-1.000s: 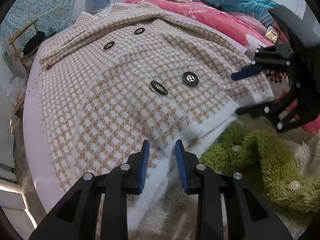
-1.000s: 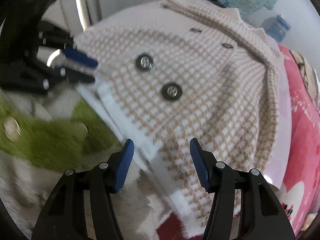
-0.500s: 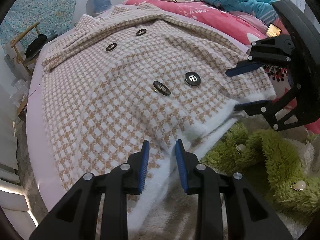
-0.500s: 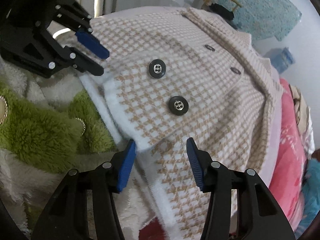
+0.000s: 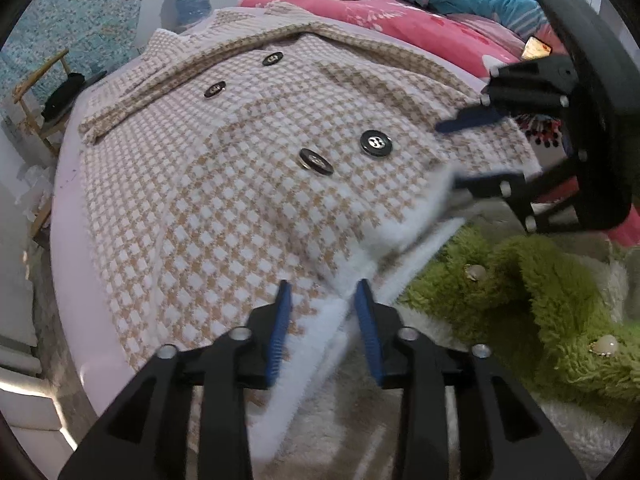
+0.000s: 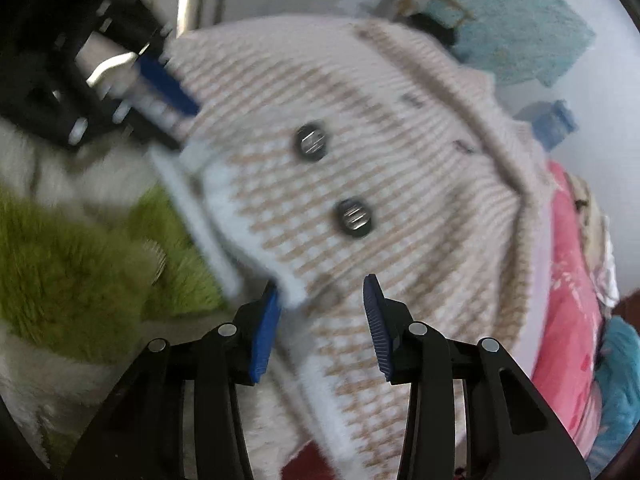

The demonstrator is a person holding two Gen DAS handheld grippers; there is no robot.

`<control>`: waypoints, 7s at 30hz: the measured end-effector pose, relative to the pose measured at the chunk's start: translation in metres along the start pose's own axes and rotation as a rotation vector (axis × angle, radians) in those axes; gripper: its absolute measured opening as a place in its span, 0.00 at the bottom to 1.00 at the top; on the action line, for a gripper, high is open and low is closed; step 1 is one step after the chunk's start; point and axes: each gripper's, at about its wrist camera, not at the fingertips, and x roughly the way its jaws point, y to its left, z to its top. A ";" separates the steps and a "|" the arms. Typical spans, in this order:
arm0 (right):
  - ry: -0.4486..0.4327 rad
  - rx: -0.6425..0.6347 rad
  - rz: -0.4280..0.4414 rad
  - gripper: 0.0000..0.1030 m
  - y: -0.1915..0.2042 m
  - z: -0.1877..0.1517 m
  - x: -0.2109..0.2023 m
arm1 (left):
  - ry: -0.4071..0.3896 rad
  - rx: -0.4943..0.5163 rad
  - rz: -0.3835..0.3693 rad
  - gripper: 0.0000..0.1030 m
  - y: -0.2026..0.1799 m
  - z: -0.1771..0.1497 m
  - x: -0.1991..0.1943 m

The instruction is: Fold large clothes

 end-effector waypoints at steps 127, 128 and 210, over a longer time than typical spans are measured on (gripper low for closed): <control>-0.022 0.685 -0.165 0.32 -0.242 0.034 0.074 | -0.088 -0.090 -0.131 0.35 0.032 0.073 0.050; -0.057 0.670 -0.185 0.38 -0.241 0.042 0.067 | -0.087 -0.088 -0.128 0.35 0.027 0.076 0.052; -0.174 1.085 0.183 0.06 -0.404 0.064 0.170 | -0.260 -0.615 0.117 0.07 0.338 0.240 0.101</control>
